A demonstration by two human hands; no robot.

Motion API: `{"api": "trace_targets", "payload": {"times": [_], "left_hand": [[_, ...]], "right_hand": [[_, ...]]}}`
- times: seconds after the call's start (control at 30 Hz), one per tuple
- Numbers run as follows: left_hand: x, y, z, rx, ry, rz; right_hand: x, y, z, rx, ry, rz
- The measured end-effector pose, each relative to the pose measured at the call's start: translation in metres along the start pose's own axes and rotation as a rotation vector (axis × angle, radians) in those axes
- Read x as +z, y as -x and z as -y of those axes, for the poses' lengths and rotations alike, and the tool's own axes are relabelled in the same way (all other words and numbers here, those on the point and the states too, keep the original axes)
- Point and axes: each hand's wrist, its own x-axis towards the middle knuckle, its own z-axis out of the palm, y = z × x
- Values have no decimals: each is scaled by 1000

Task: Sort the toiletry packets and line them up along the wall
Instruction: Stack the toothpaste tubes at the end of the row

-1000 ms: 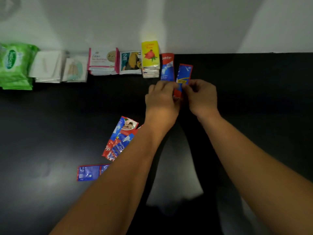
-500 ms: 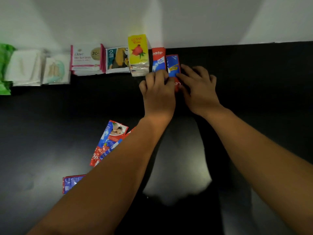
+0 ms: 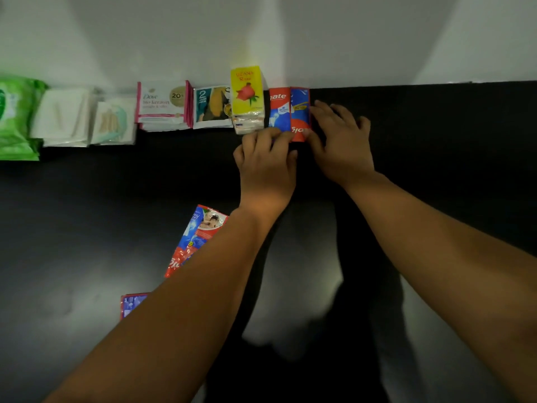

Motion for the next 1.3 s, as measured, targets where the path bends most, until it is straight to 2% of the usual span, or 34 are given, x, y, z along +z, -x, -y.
{"api": "trace_targets", "payload": {"times": [0.17, 0.27, 0.33, 0.47, 0.6, 0.77, 0.93, 1.07, 1.17, 1.3], "left_hand": [[-61, 13, 26, -77, 115, 15], [-92, 42, 56, -69, 173, 6], [-103, 66, 72, -155, 184, 75], [-118, 108, 88, -329, 134, 282], [-126, 131, 88, -325, 21, 423], [-127, 137, 82, -242, -118, 412], [-132, 126, 75, -246, -68, 418], [-139, 112, 66, -260, 64, 445], [-137, 98, 55, -240, 195, 414], [-117, 67, 36, -218, 363, 323]], "right_hand": [[4, 42, 32, 113, -238, -110], [11, 87, 69, -14, -339, -116], [17, 113, 93, -78, -376, -60], [27, 139, 123, -109, -273, 41], [31, 138, 128, -154, -111, 100], [30, 137, 128, -184, -112, 117], [26, 137, 129, -139, -205, 105], [20, 136, 125, -86, -381, 13], [8, 128, 115, -45, -463, -84], [-4, 108, 86, 107, -538, -209]]}}
